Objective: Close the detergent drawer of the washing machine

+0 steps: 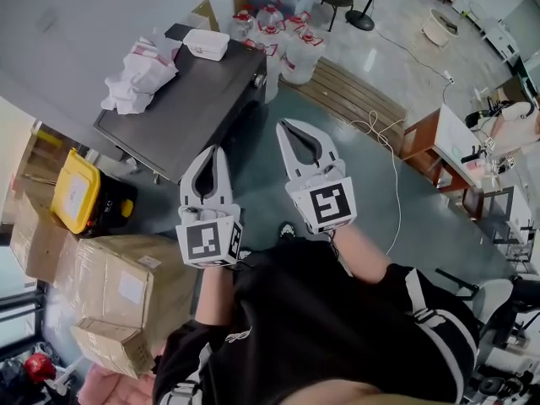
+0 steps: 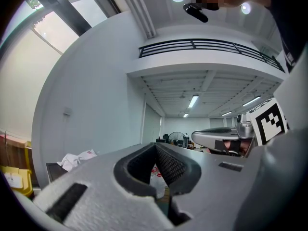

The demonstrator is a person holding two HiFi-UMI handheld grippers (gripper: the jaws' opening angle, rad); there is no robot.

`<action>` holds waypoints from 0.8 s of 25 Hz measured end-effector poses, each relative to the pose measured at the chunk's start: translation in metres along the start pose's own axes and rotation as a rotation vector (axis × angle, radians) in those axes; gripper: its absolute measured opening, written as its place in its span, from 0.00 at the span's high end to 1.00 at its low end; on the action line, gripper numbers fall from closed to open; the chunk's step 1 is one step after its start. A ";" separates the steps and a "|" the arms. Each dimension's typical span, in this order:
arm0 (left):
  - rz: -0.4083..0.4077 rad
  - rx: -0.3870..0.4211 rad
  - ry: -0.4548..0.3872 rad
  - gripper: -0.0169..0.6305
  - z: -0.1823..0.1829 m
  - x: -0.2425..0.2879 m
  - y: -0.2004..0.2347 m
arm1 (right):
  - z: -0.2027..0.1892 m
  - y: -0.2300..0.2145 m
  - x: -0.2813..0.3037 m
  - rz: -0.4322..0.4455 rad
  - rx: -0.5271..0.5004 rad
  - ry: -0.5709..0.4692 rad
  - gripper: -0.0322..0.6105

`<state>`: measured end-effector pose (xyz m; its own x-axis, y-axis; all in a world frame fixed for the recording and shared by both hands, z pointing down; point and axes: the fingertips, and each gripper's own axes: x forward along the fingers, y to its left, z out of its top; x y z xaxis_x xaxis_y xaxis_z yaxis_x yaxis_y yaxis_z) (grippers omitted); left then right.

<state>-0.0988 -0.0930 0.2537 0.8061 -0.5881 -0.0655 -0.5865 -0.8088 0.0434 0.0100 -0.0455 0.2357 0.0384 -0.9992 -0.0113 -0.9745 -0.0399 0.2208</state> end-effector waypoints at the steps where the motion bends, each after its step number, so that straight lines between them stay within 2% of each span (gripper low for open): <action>1: 0.000 -0.001 0.001 0.96 0.000 0.000 0.001 | 0.000 0.000 0.001 -0.001 0.001 0.003 0.94; 20: -0.031 0.004 0.009 0.97 -0.003 0.010 -0.014 | -0.002 -0.017 -0.008 -0.015 0.002 0.001 0.94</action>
